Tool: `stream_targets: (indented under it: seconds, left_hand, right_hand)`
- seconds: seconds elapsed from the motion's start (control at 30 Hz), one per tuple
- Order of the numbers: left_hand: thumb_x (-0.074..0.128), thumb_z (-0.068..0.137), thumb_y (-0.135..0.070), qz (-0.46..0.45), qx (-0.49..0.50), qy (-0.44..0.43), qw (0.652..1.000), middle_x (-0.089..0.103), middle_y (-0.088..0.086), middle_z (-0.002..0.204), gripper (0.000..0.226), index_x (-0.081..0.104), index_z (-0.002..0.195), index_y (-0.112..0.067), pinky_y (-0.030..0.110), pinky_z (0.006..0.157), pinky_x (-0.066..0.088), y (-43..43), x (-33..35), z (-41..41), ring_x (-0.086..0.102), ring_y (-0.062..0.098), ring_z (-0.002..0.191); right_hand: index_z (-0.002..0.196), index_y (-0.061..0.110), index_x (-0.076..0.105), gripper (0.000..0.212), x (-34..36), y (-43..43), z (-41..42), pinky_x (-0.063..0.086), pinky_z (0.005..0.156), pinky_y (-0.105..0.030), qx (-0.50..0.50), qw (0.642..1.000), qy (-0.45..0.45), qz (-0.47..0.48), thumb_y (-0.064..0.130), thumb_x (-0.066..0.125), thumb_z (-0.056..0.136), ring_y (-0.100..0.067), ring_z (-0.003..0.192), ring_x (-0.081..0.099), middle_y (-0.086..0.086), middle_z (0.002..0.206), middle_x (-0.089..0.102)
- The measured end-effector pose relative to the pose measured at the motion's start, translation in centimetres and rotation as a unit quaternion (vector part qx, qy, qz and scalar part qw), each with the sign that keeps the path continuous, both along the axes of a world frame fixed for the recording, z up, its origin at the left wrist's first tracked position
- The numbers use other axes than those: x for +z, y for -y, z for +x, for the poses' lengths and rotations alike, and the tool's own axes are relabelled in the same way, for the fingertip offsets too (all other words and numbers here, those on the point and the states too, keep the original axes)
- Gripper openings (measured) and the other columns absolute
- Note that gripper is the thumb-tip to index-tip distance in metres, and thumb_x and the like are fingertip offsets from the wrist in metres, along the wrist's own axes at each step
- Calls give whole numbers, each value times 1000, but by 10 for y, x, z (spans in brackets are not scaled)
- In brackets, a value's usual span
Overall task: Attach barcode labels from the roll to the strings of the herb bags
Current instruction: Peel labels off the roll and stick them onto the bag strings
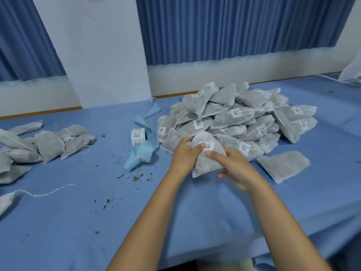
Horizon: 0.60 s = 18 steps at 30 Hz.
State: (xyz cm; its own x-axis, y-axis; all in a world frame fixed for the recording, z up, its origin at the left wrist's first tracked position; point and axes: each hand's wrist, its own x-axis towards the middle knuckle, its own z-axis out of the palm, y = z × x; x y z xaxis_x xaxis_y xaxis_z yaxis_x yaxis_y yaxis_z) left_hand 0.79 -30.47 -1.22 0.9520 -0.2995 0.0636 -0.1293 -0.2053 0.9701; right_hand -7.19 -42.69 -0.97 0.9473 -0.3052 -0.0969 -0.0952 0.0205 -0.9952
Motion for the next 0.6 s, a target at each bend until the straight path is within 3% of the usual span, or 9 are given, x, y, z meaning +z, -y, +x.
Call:
stream_targets:
  seconds: [0.07, 0.13, 0.2, 0.3, 0.4, 0.5, 0.6]
  left_hand:
    - [64, 92, -30, -71, 2, -7, 997, 67, 2, 103, 56, 39, 141, -17, 11, 66, 50, 11, 5, -1, 63, 6, 81]
    - [59, 96, -30, -139, -14, -26, 990, 63, -2, 101, 62, 28, 148, -16, 17, 66, 55, 20, 8, -2, 65, 8, 79]
    - [57, 97, -26, -132, -41, -6, 990, 60, -7, 101, 57, 30, 147, -18, 20, 67, 57, 27, 8, -3, 66, 6, 79]
    - [56, 98, -23, -91, -75, 27, 993, 59, -12, 102, 40, 43, 136, -23, 17, 66, 54, 32, 5, -8, 66, 0, 79]
    - [54, 99, -23, -82, -82, 14, 993, 61, -3, 110, 32, 51, 130, -17, 16, 68, 54, 32, 2, -12, 66, 6, 85]
    - [53, 99, -20, -60, -92, 18, 994, 63, 8, 115, 21, 57, 119, -16, 32, 86, 56, 29, -3, -15, 67, 20, 97]
    - [54, 99, -18, -37, -93, 44, 994, 65, -2, 105, 13, 60, 110, -20, 40, 97, 51, 24, -4, -17, 64, 20, 103]
  right_hand:
    - [95, 7, 68, 10, 3, 9, 0, 48, 49, -17, -41, 991, 53, 116, 13, 66, 87, -9, 66, 65, 1, 76, 73]
    - [94, 3, 65, 7, 8, 18, 5, 52, 60, -14, -178, 935, 143, 272, 6, 63, 89, -9, 71, 68, -1, 79, 71]
    - [90, 0, 60, 6, 7, 25, 10, 54, 70, -14, -249, 881, 192, 352, 6, 61, 91, -12, 82, 69, -6, 84, 67]
    - [85, -4, 57, 12, 0, 27, 16, 56, 80, -21, -256, 855, 166, 419, 3, 54, 94, -24, 91, 68, -14, 85, 66]
    - [84, -4, 55, 14, -3, 21, 17, 58, 71, -19, -248, 864, 147, 412, -2, 48, 96, -22, 78, 67, -14, 81, 62]
    - [76, -4, 57, 20, -5, 9, 19, 55, 61, -15, -226, 893, 150, 359, -10, 46, 92, -13, 65, 69, -12, 72, 62]
    - [88, -8, 58, 14, -5, -14, 24, 56, 64, -18, -181, 927, 140, 297, -10, 45, 92, -18, 71, 66, -17, 79, 62]
